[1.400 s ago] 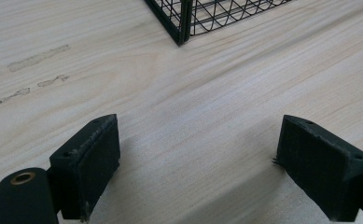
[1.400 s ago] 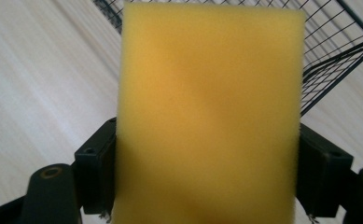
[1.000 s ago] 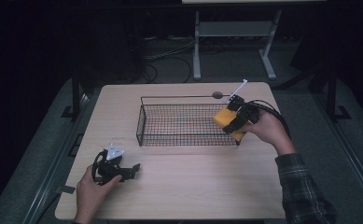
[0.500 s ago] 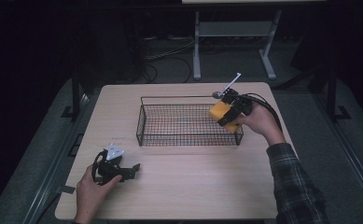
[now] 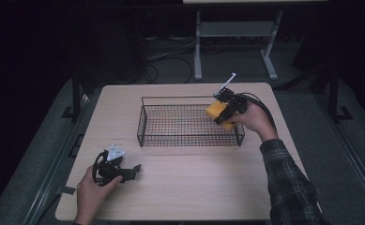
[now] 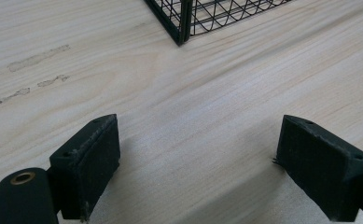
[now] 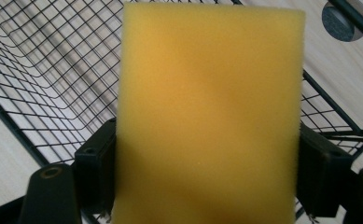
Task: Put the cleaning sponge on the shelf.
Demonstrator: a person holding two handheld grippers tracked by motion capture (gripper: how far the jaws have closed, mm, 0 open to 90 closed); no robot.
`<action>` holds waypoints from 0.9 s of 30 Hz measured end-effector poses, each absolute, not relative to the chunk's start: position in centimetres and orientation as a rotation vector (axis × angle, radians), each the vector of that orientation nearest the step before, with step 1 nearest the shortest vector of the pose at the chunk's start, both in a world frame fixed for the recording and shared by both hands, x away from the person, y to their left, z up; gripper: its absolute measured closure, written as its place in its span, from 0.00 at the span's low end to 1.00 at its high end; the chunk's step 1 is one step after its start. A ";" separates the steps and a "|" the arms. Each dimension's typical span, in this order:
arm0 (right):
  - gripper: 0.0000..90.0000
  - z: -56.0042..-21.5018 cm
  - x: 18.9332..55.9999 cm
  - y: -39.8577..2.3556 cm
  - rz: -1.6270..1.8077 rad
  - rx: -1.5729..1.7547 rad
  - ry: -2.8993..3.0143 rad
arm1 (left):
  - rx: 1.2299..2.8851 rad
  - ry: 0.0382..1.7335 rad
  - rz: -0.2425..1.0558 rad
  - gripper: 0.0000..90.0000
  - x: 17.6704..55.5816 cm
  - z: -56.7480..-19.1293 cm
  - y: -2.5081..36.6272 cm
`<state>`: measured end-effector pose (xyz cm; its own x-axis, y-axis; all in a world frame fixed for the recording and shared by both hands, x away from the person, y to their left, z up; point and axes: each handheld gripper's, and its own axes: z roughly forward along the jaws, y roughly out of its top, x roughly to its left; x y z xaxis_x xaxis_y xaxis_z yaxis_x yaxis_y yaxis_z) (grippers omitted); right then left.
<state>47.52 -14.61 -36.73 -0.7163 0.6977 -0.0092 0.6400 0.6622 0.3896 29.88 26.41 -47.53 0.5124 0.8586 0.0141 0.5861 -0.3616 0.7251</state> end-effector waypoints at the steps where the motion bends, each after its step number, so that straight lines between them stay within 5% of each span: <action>1: 0.25 -36.9 47.6 -14.6 0.548 1.103 2.719 | 2.083 1.175 0.522 0.14 29.9 -47.5 26.4; 27: 0.25 -40.8 48.4 -13.7 0.493 1.065 2.785 | 2.082 1.174 0.522 0.14 29.9 -47.5 26.4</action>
<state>48.43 -13.74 -40.76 -0.7452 0.6668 0.0048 0.6279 0.6993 0.3416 29.88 26.41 -47.54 0.5123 0.8587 0.0136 0.5858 -0.3610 0.7257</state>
